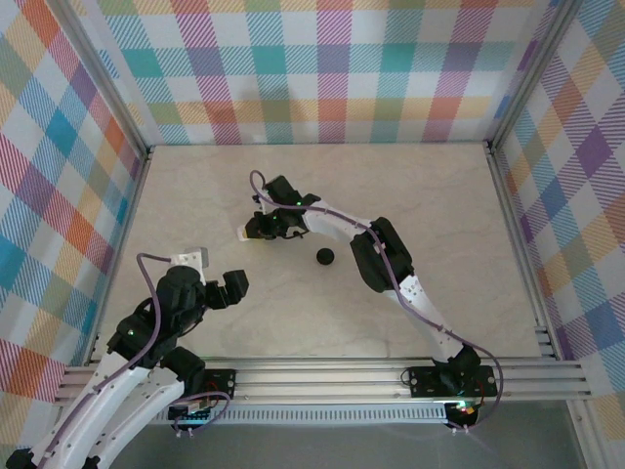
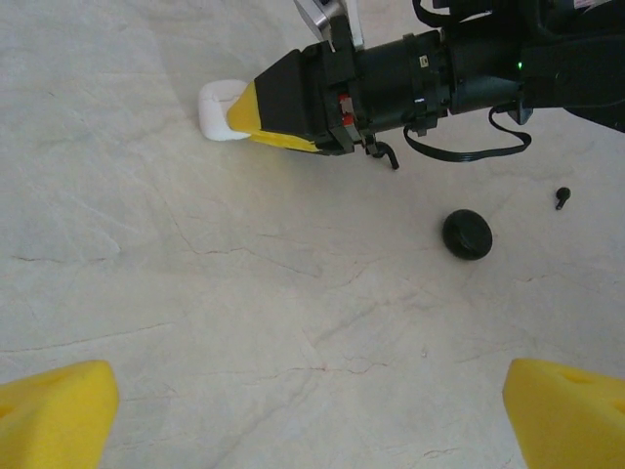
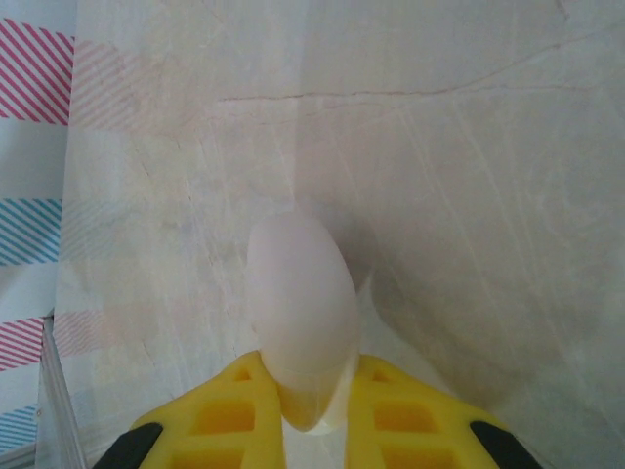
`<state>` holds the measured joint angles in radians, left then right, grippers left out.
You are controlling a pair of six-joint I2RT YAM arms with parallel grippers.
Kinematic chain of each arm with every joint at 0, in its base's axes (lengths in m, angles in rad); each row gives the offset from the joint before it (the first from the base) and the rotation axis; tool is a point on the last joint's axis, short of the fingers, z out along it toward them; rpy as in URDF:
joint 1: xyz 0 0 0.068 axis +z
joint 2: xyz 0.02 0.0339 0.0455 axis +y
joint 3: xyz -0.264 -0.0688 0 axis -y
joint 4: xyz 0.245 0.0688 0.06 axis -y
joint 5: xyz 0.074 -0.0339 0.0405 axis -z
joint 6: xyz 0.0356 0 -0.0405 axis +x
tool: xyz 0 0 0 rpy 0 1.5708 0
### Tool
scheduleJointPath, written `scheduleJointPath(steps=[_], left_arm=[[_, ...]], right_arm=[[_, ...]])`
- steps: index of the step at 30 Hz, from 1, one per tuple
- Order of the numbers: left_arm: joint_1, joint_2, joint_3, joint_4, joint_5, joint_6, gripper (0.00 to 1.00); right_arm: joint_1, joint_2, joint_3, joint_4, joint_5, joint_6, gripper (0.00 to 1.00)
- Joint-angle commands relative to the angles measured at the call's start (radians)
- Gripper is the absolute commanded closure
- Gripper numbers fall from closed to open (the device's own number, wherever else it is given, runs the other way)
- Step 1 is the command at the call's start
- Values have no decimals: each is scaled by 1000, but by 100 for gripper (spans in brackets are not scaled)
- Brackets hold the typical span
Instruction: Insert the wireless bluetooth earbuds into the charging case
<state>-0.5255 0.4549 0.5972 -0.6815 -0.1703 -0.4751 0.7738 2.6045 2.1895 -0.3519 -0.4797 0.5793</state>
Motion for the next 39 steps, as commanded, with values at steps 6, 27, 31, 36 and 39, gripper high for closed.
scheduleJointPath(steps=[6, 27, 31, 36, 39], left_arm=[[10, 0, 0, 2, 77, 4, 0], [10, 329, 137, 47, 225, 46, 0], [10, 369, 143, 138, 372, 94, 0], [11, 442, 114, 204, 434, 120, 4], [10, 557, 128, 224, 435, 115, 12]], right_arm=[[8, -42, 29, -140, 79, 26, 61], [-154, -609, -519, -179, 78, -116, 44], [-282, -645, -756, -37, -71, -82, 45], [-295, -684, -834, -91, 11, -253, 46], [-273, -702, -820, -176, 95, -381, 44]])
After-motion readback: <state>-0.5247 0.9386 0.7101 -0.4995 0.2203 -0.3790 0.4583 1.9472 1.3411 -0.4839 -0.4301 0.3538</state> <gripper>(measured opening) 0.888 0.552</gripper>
